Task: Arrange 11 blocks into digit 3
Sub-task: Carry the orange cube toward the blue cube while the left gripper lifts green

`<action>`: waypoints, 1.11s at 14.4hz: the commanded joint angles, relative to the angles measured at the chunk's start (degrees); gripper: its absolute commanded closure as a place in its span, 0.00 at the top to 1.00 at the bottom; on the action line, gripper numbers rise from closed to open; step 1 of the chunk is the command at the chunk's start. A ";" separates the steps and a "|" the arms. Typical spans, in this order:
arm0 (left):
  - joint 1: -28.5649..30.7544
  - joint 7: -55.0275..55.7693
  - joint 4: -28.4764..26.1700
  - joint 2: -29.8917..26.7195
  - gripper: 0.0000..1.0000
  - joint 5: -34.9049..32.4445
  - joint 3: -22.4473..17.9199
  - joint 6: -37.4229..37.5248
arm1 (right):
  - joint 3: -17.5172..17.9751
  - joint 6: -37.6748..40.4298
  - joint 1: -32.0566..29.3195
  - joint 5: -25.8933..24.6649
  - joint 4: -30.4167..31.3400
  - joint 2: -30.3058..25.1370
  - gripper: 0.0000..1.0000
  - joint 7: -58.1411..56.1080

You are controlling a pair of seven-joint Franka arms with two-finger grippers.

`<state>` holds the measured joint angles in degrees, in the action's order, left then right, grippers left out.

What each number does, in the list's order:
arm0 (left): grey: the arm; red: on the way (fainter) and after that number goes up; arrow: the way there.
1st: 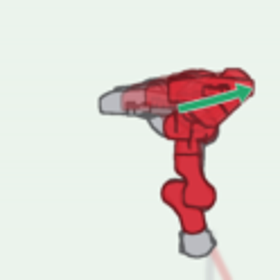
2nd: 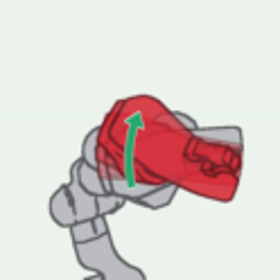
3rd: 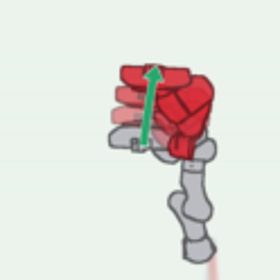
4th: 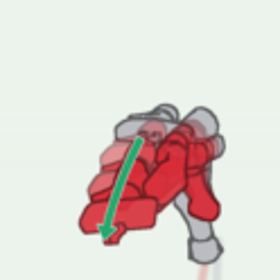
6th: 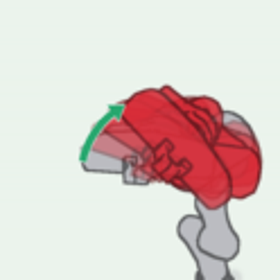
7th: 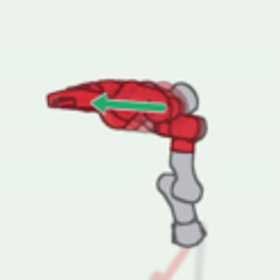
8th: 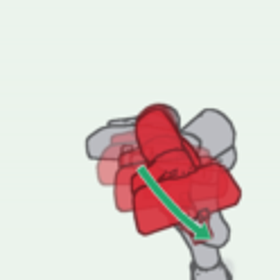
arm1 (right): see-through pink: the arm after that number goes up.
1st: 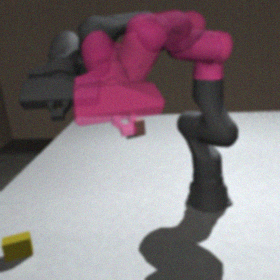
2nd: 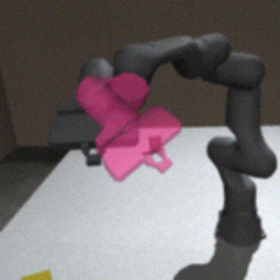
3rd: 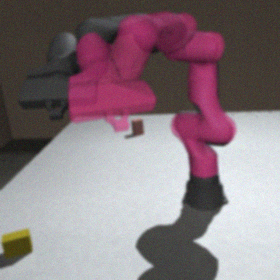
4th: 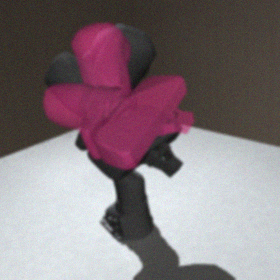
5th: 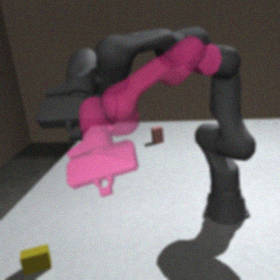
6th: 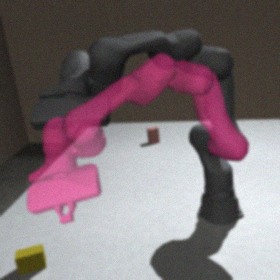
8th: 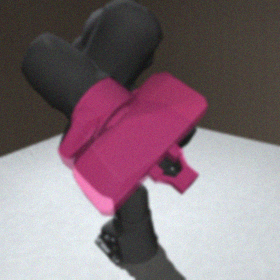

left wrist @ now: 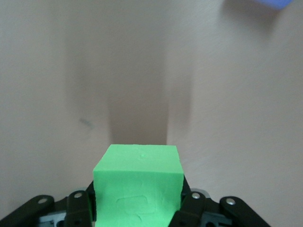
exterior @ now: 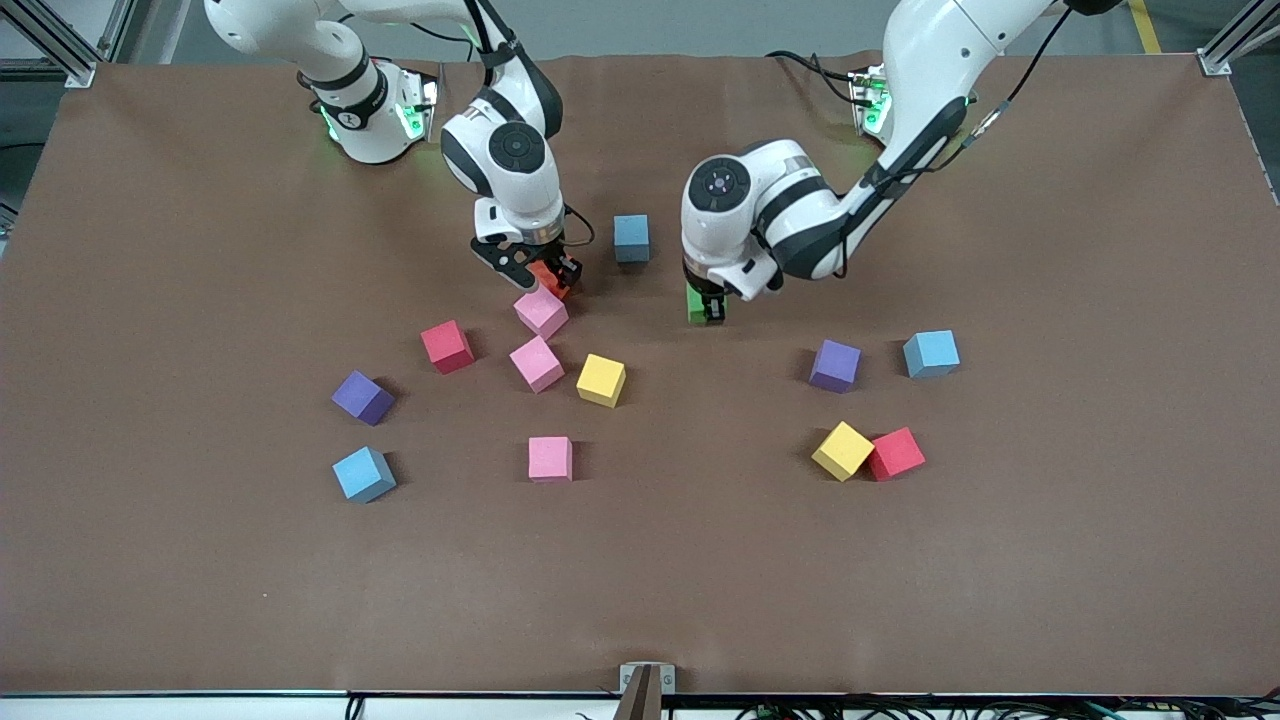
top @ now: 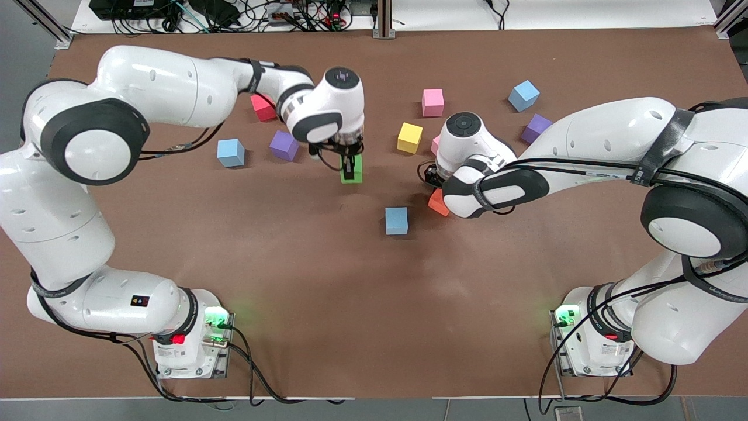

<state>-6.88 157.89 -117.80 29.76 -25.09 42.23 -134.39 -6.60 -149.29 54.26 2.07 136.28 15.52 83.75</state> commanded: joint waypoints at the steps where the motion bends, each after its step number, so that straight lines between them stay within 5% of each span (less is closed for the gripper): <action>1: -1.46 8.48 -5.32 -2.25 0.32 0.13 1.02 -4.29 | -0.34 3.29 0.06 0.48 1.10 -1.89 0.00 1.75; 11: -9.11 14.90 -8.76 -1.02 0.32 0.21 1.02 -7.38 | 0.27 3.31 1.11 0.74 0.48 -1.72 0.00 42.60; 16: -9.64 17.10 -6.65 0.30 0.32 0.48 0.93 -7.38 | 0.45 3.22 4.80 4.52 -0.04 -1.54 0.00 52.29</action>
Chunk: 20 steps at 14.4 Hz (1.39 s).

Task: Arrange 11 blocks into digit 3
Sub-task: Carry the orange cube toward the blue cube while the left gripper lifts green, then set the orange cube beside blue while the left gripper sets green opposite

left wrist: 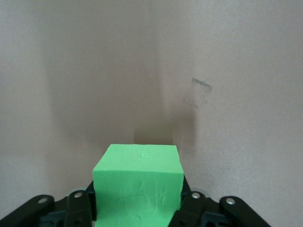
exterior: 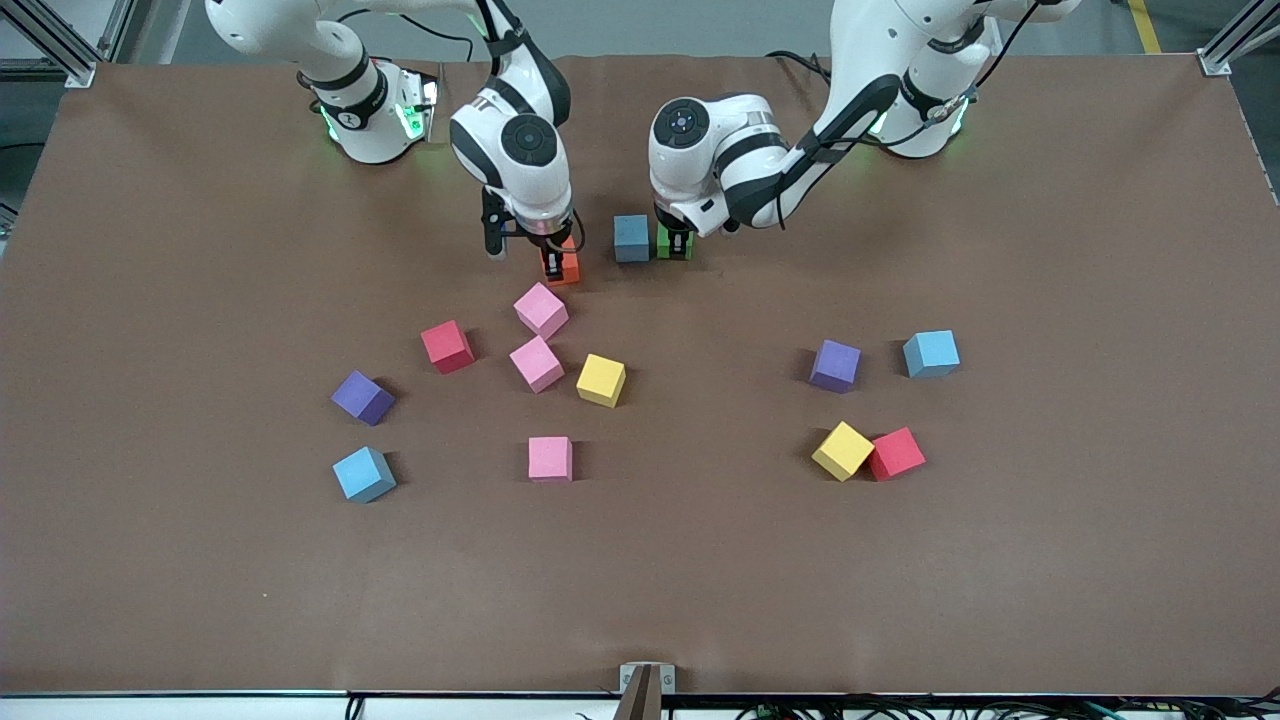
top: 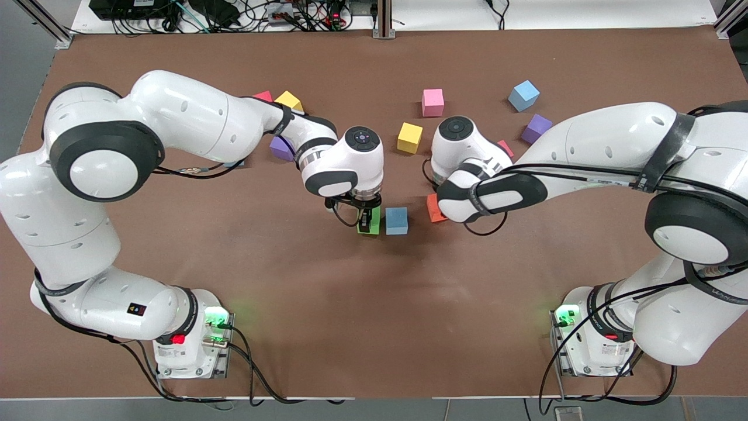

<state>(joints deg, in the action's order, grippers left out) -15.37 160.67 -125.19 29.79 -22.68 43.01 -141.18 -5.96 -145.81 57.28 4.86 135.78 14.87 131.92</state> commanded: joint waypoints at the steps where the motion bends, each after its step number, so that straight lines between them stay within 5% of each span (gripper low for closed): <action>1: -1.15 14.32 1.26 0.36 0.32 -1.93 0.14 -0.59 | -0.02 -0.27 2.13 1.82 0.36 -0.81 0.00 5.61; 13: -2.29 14.32 2.76 2.73 0.32 -2.11 -0.56 -0.59 | 0.07 -0.27 5.56 2.52 -2.01 -0.11 0.00 11.34; 15: -2.29 14.15 2.76 2.73 0.47 -2.28 -0.56 -0.59 | 0.07 -0.35 5.74 2.52 -2.10 0.51 0.00 11.34; 17: -2.12 13.79 2.85 2.64 1.00 -3.50 -0.56 -0.41 | 0.07 -0.36 6.09 2.52 -2.36 1.21 0.00 11.42; 20: -1.59 13.44 2.67 2.03 1.00 -3.78 -0.47 0.02 | 0.07 -0.36 6.53 2.52 -3.15 1.82 0.00 11.77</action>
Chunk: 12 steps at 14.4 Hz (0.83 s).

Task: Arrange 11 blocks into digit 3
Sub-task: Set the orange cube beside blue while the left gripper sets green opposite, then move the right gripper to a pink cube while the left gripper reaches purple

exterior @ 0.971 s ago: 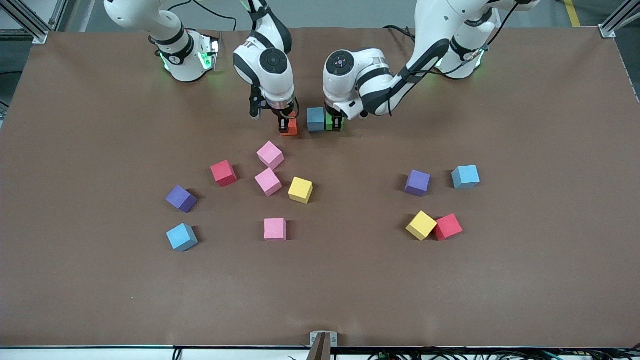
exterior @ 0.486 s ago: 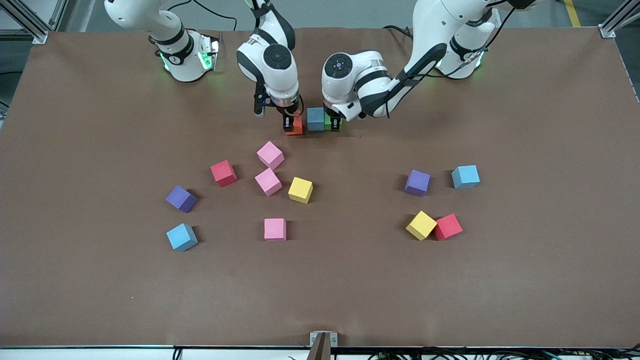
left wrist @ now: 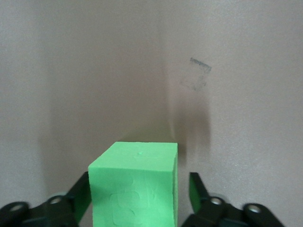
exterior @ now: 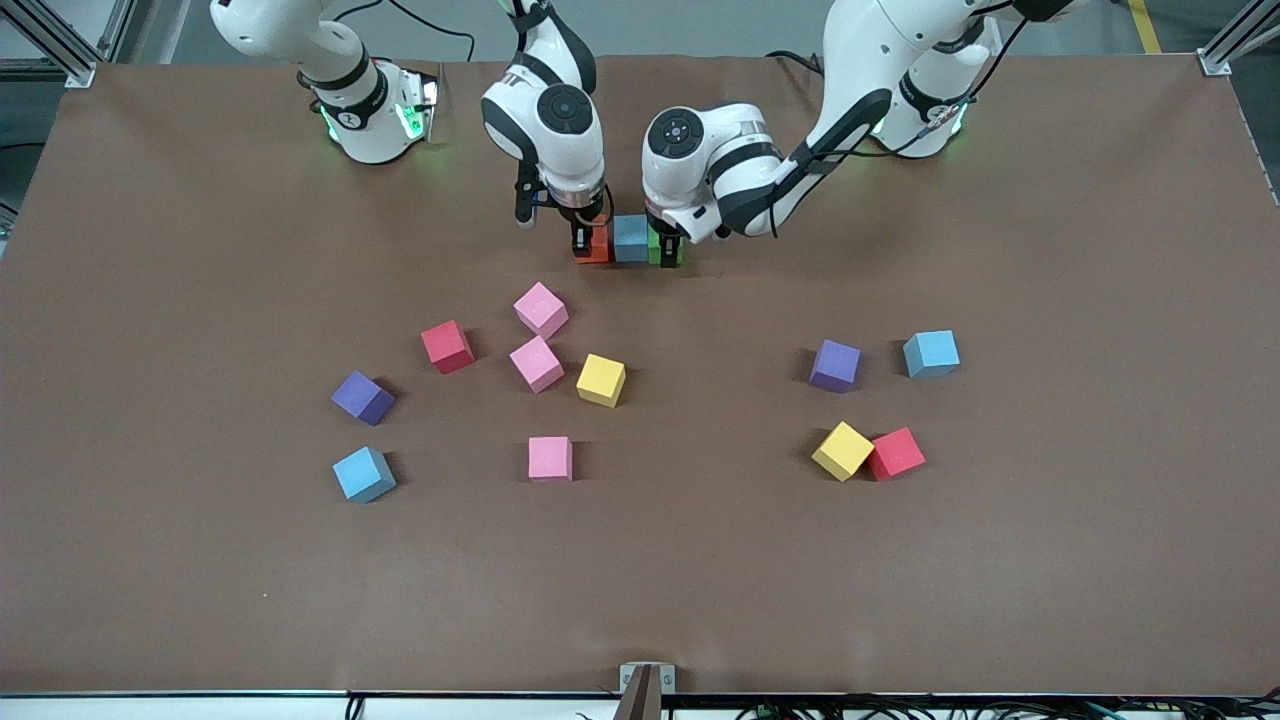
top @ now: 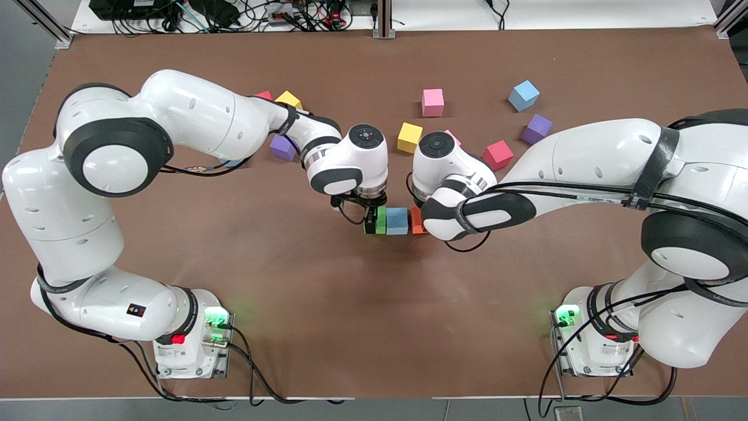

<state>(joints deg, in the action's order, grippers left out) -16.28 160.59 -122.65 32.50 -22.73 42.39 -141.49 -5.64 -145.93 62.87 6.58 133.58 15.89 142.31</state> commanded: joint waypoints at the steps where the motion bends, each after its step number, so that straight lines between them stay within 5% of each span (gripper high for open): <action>1: -0.59 13.43 -0.13 -1.03 1.00 -3.81 0.32 0.60 | -0.25 -0.23 1.03 0.80 -1.31 1.42 0.00 1.57; 9: 1.51 11.50 -1.62 -5.06 1.00 -3.73 6.03 6.31 | -0.33 -0.05 2.17 0.89 -3.42 4.15 0.00 2.45; 12: 7.47 9.14 -1.98 -6.57 1.00 -3.73 9.71 7.62 | -0.25 -0.14 2.44 0.89 -3.42 4.15 0.00 2.45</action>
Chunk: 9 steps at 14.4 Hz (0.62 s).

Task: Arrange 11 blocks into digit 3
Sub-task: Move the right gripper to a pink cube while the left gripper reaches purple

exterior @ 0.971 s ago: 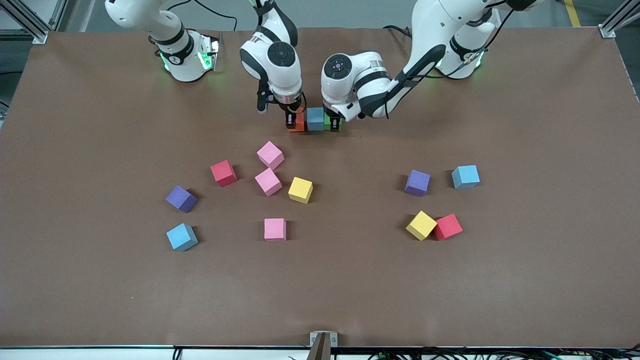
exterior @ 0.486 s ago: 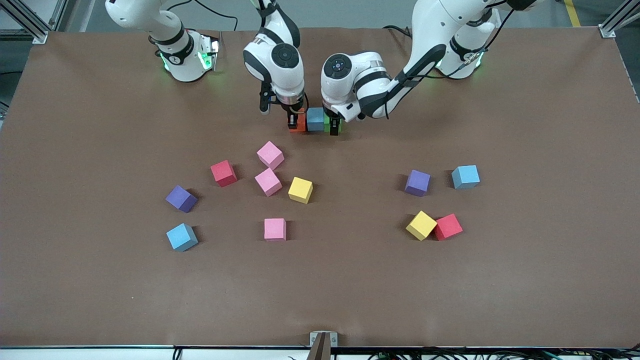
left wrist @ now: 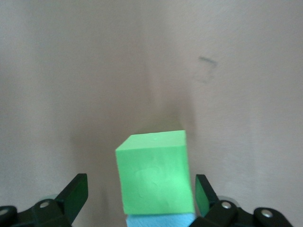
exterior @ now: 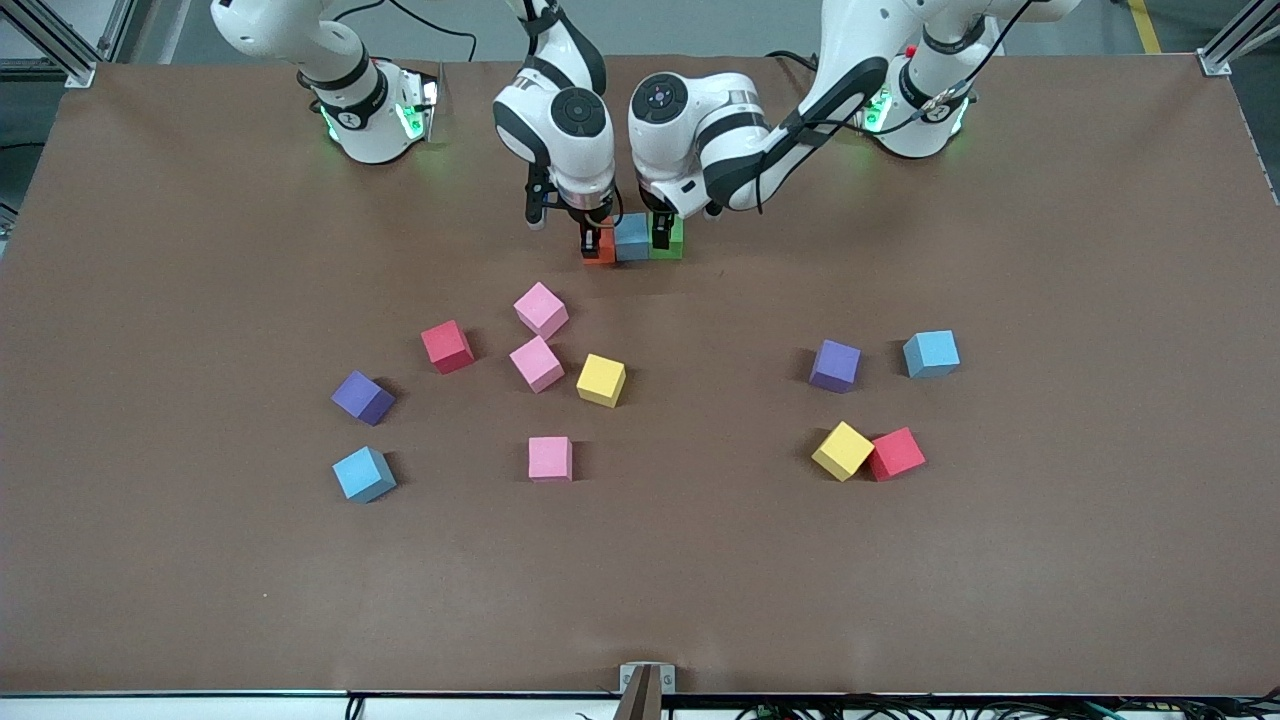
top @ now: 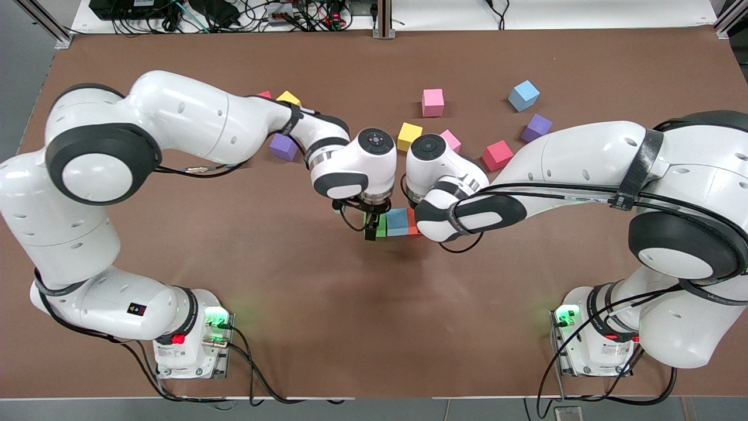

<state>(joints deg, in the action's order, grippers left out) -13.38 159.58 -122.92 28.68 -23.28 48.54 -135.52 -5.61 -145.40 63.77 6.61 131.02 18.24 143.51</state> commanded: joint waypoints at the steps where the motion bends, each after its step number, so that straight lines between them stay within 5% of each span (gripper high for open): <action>1: 7.46 9.35 -1.62 -2.84 1.00 -3.17 5.67 2.79 | -0.27 -0.58 1.62 0.86 -0.85 1.80 0.00 1.25; 5: 20.73 1.81 0.57 -2.84 1.00 -3.17 12.27 6.31 | -0.36 -0.24 2.23 0.86 -0.76 1.80 0.00 1.25; 9: 26.73 -14.68 7.50 -2.23 1.00 -3.17 12.37 11.92 | -0.36 -0.32 2.32 0.86 -0.76 1.71 0.00 1.16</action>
<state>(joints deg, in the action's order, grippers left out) 11.41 150.94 -119.40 26.61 -25.74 60.02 -128.02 -5.65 -145.41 64.58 6.61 130.77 18.42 143.53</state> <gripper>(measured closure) 0.000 0.405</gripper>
